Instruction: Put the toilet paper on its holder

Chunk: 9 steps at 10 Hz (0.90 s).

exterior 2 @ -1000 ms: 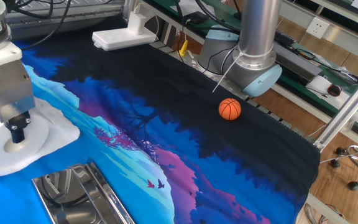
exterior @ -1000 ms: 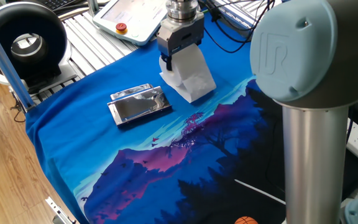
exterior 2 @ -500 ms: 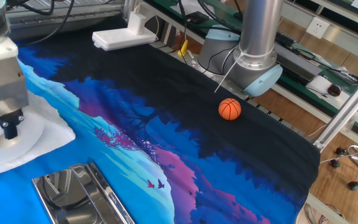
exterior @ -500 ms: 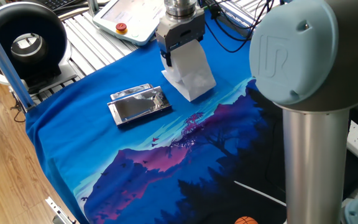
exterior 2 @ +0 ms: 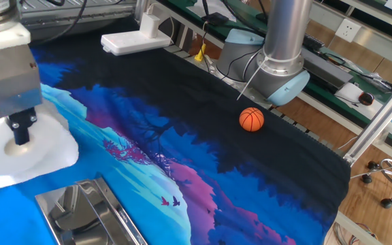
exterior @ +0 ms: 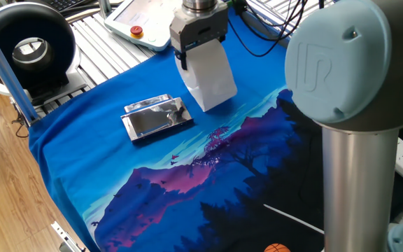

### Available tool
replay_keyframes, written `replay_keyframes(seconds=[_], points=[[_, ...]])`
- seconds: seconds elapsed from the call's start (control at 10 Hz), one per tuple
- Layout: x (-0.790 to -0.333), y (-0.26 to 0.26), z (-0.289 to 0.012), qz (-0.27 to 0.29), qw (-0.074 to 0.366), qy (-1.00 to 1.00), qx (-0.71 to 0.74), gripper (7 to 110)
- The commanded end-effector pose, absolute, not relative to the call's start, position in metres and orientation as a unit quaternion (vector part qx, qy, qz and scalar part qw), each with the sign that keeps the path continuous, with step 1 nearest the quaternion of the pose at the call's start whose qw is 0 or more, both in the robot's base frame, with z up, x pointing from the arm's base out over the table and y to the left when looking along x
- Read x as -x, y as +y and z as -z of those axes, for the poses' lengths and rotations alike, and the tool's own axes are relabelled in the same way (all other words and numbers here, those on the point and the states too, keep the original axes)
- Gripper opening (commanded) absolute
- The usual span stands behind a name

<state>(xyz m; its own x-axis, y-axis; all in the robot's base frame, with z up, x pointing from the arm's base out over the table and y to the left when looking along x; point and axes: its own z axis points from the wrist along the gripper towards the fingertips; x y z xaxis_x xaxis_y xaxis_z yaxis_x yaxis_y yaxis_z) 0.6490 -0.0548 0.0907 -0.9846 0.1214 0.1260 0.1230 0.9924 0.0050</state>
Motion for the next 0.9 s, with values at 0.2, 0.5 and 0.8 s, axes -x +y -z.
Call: replay_keyframes(seconds=[0.2, 0.5, 0.8], points=[[-0.654, -0.018, -0.098, 0.033, 0.066, -0.994, 0.083, 7], [-0.657, 0.001, -0.082, 0.034, 0.066, -0.993, 0.093, 7], [-0.645, 0.003, -0.076, 0.027, 0.085, -0.993, 0.083, 7]])
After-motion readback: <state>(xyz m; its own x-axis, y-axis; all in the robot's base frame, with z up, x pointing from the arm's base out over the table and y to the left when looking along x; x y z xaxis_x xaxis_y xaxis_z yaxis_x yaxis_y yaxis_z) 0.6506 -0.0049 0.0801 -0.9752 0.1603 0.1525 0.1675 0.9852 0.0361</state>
